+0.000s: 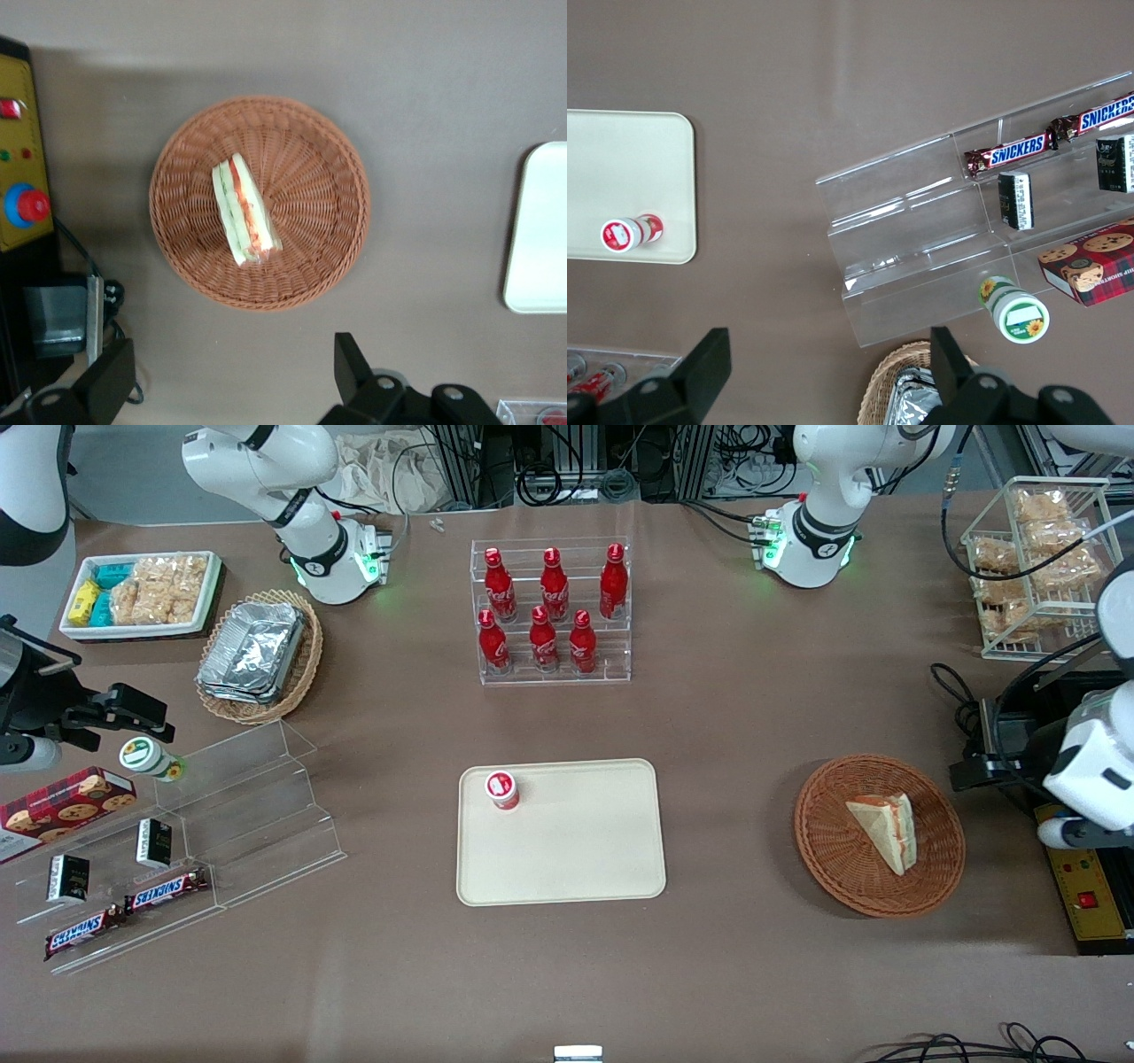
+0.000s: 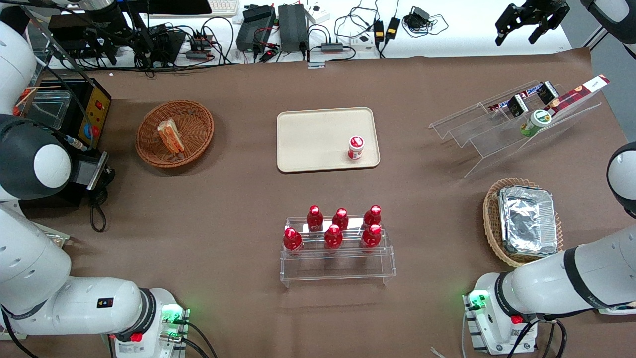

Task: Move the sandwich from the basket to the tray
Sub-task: 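Move the left gripper over the wrapped sandwich in the wicker basket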

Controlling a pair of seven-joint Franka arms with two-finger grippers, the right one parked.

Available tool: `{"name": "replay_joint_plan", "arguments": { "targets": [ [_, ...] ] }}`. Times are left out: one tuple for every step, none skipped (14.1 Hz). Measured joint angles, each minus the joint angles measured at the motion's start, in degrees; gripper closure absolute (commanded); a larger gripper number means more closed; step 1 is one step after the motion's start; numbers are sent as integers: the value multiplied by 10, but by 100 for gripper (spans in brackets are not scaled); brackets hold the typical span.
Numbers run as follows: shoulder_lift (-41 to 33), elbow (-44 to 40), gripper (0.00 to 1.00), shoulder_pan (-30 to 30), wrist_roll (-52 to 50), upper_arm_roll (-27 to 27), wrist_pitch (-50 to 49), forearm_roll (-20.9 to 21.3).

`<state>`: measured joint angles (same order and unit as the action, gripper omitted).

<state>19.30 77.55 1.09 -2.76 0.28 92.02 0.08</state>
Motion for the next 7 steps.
{"name": "replay_joint_plan", "arguments": {
  "targets": [
    [0,19,0,0,-1,0,9,0],
    [-1,40,0,0,-1,1,25,0],
    [-1,63,0,-1,-1,1,45,0],
    [-2,87,0,-2,-1,2,68,0],
    [-2,112,0,-3,-1,3,89,0],
    [-2,135,0,-3,-1,4,109,0],
    [-2,156,0,-4,-3,5,128,0]
  ]
}}
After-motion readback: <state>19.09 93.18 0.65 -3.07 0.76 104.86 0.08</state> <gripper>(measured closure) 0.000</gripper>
